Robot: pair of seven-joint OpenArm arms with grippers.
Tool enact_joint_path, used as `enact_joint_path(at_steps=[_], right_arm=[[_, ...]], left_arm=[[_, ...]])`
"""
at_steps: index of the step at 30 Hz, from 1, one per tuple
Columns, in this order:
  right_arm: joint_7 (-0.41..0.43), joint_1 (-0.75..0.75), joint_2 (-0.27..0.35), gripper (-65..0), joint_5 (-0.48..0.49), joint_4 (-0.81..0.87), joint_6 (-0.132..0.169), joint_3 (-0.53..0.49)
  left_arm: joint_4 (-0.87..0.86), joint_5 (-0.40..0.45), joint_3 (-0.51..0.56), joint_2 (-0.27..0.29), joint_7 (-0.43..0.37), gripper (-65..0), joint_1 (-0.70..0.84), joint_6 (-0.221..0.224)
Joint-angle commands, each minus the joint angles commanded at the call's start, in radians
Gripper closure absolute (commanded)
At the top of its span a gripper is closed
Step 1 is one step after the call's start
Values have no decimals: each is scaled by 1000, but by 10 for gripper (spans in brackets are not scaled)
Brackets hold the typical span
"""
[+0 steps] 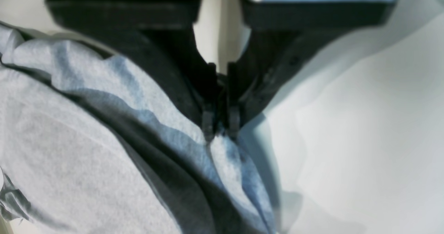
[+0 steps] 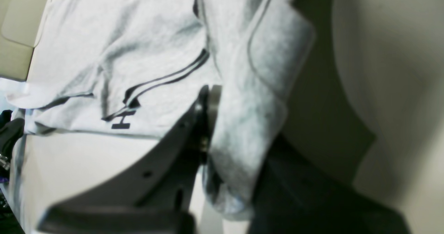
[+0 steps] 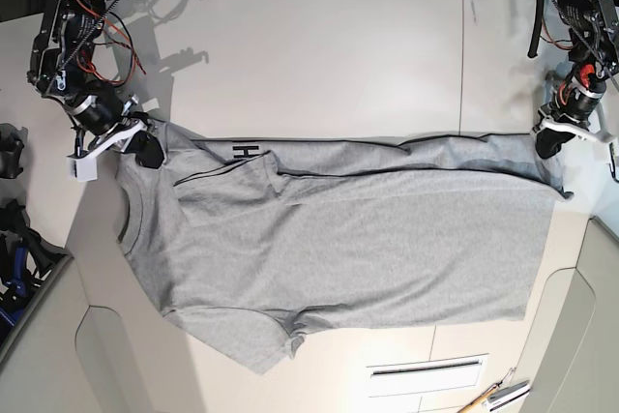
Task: Fold the T-shirt properly
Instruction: 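Release the folded edge and raise both grippers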
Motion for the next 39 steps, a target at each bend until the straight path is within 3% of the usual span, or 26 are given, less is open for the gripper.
enact_joint_path(at_steps=[3, 7, 9, 17, 29, 39], right_arm=[[-24, 0, 0, 0, 4, 8, 7, 5], [-98, -8, 8, 0, 53, 11, 19, 47], [-136, -13, 8, 0, 90, 12, 19, 83], [-195, -116, 76, 0, 206, 59, 27, 118], [-210, -388, 95, 0, 214, 348, 30, 120], [-226, -500, 128, 0, 244, 376, 31, 129]], left_arm=[[21, -1, 0, -14, 15, 0, -5, -4], [97, -8, 0, -21, 101, 0, 4, -60], [122, -27, 0, -21, 135, 0, 5, -64], [225, -28, 0, -21, 143, 0, 101, -64], [454, -50, -8, -18, 143, 0, 355, -37], [532, -45, -8, -15, 143, 0, 503, -37]])
